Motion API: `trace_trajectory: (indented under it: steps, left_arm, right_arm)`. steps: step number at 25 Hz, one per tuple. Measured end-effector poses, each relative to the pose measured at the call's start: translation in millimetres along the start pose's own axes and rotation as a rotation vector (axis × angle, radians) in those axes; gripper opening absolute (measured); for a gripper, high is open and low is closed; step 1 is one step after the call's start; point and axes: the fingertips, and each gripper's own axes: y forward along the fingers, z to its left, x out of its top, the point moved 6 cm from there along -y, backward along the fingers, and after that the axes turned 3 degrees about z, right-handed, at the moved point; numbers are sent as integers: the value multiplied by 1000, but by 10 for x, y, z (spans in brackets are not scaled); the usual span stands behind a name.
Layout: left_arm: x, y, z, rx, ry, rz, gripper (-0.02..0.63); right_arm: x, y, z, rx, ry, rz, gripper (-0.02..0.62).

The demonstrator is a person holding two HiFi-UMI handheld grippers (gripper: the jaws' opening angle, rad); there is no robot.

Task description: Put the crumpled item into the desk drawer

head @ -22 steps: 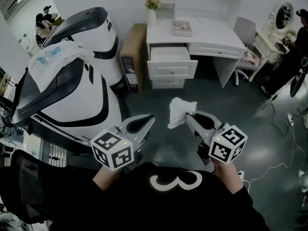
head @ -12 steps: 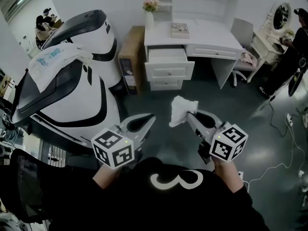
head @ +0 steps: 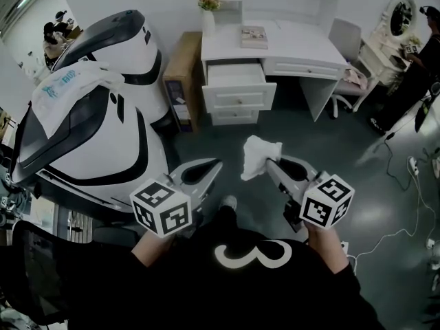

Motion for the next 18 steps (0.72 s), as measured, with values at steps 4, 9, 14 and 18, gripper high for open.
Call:
trace_trajectory:
  steps: [4,9,14,18]
  left_arm:
    - [13,164,230,-3,-8,8,9]
    - [127,465,631,-16,-24,18,9]
    - [307,880,1160,-30,-54,48,9]
    - [506,1267,1728,-39,-86,79,9]
  right_arm:
    - [11,174,-198,-9,14,7,43]
    - [111,508,-542,-25,35,18,43]
    - [272,940,-1002,-52,72,43,43]
    - [449,1418,-1441,-71,101,66,43]
